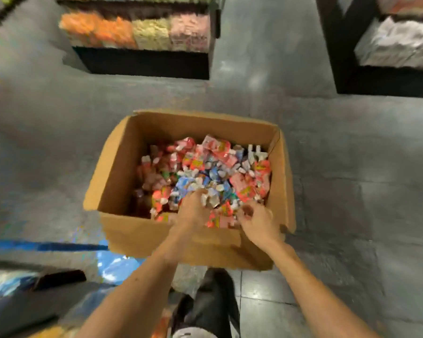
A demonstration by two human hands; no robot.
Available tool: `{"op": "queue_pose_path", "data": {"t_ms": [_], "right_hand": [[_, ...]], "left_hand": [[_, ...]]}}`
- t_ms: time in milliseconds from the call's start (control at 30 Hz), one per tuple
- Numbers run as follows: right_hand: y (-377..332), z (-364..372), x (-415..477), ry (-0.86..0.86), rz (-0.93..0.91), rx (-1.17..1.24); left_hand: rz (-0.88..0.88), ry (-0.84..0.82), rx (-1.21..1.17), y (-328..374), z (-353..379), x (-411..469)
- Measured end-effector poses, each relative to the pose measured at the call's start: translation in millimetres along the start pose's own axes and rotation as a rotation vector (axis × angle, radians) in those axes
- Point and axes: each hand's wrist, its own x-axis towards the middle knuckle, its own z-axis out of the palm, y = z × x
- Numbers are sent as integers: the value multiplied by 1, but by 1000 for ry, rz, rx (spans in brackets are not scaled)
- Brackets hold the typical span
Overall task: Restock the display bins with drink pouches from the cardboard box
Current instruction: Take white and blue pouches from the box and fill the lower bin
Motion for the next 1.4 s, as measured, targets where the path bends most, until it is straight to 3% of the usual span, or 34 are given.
{"op": "queue_pose_path", "data": {"t_ms": [200,367,600,800,933,1100,1200,1267,1400], "right_hand": [[20,59,100,-254,322,89],[29,106,151,-263,581,193],[18,143,160,-29,612,50],[7,150,163,48,676,315],[-3,141,181,-35,675,318],[0,132,190,-179,577,188],[5,132,189,-236,557,330],[8,133,186,-278,695,504],[36,145,185,-232,893,810]], "left_hand": [[-245,-24,66,-49,27,116],[-271,-64,305,-81,33,161],[-195,-198,501,-90,34,164],[-140,-69,614,-86,37,158],[-98,-16,421,-83,35,151],[-118,-168,455,-93,26,157],[-38,-283,437,-100,20,159],[9,-324,465,-99,18,158],[147,-226,514,-95,13,147]]}}
